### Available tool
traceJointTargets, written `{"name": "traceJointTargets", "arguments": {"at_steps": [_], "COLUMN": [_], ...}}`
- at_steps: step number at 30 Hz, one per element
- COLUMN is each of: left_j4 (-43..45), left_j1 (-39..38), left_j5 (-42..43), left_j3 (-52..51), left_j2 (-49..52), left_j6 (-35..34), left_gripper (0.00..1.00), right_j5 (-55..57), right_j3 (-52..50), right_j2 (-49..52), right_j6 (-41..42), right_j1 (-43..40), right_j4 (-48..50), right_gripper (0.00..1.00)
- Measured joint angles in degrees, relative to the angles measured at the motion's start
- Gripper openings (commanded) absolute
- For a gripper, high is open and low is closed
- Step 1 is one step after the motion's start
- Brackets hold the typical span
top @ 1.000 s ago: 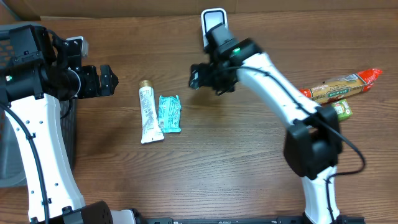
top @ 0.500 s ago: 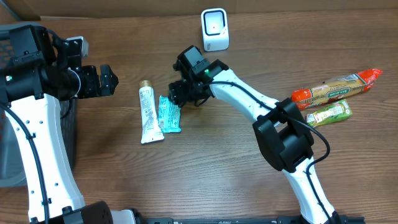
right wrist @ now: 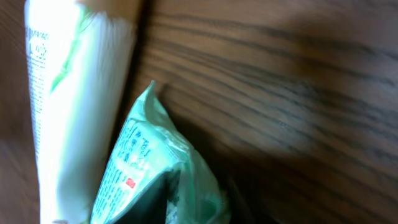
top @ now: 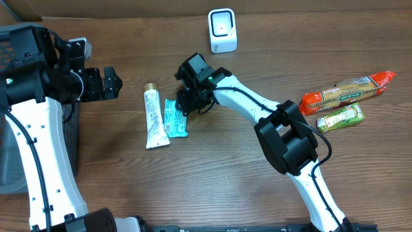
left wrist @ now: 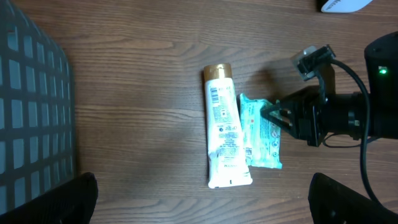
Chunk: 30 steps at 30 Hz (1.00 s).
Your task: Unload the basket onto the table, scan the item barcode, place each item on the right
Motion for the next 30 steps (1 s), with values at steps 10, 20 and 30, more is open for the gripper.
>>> {"name": "traceJointTargets", "arguments": {"at_steps": [10, 20, 30], "left_j4": [0.00, 0.00, 0.00], "left_j1": [0.00, 0.00, 0.00], "left_j5": [-0.02, -0.02, -0.02], "left_j3": [0.00, 0.00, 0.00], "left_j2": [0.00, 0.00, 0.00], "left_j6": [0.00, 0.00, 0.00], "left_gripper": [0.99, 0.99, 1.00], "right_j5": [-3.06, 4.15, 6.60], "right_j3": [0.11, -0.04, -4.66], "right_j2": [-0.87, -9.62, -10.64], "right_j6": [0.74, 15.32, 25.92], "right_j1": [-3.21, -14.91, -10.36], "right_j4": [-6.27, -18.05, -20.79], "right_gripper": [0.04, 0.04, 0.76]}}
